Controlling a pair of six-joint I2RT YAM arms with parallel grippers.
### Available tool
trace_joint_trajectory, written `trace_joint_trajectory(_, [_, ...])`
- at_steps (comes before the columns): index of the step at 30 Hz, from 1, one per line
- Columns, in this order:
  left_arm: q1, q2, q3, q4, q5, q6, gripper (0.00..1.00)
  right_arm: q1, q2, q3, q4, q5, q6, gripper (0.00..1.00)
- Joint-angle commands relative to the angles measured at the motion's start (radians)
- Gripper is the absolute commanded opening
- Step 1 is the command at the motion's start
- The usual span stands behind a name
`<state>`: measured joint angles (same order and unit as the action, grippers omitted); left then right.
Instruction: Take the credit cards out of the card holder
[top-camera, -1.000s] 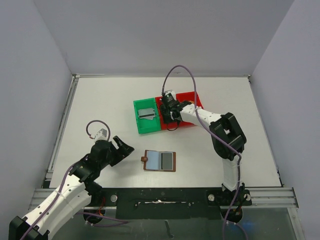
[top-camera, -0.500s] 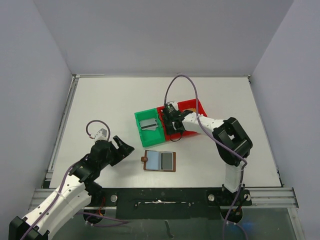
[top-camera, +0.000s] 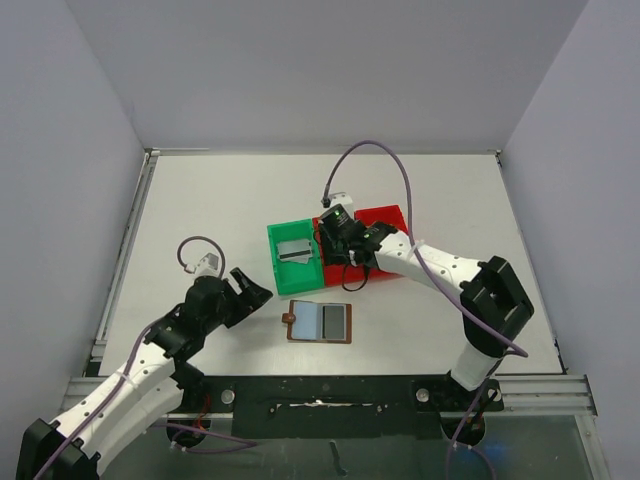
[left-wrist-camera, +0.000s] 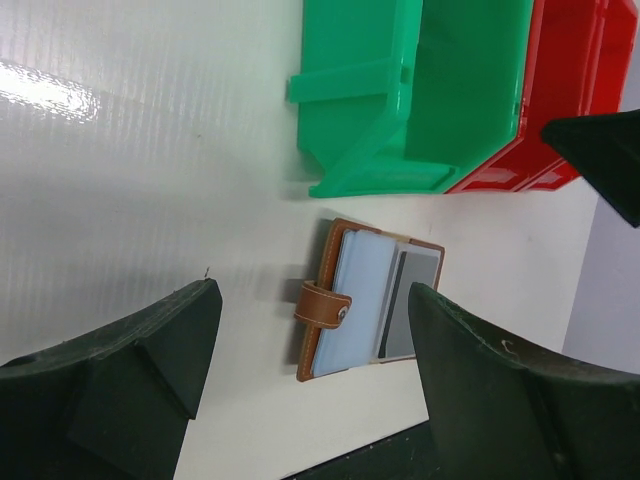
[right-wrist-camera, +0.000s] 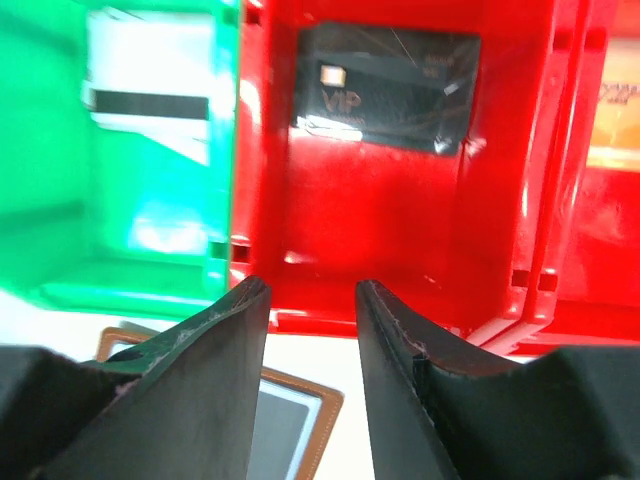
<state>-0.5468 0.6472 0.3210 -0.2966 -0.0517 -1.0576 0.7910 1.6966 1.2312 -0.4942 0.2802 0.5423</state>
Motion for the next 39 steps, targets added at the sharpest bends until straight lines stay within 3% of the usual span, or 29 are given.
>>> trace_joint_trajectory(1, [0.005, 0.062, 0.078, 0.072, -0.053, 0.052, 0.76, 0.04, -0.049, 0.094, 0.061, -0.041, -0.031, 0.39])
trace_joint_trajectory(11, [0.011, 0.284, 0.205, 0.1, -0.087, 0.093, 0.76, 0.07, 0.117, 0.198, 0.124, -0.102, -0.006, 0.26])
trace_joint_trajectory(26, [0.046, 0.398, 0.199, 0.209, -0.089, 0.083, 0.73, 0.074, 0.378, 0.375, 0.092, -0.113, -0.028, 0.2])
trace_joint_trajectory(39, [0.059, 0.465, 0.165, 0.28, -0.064, 0.106, 0.71, 0.074, 0.463, 0.404, 0.066, -0.084, -0.022, 0.18])
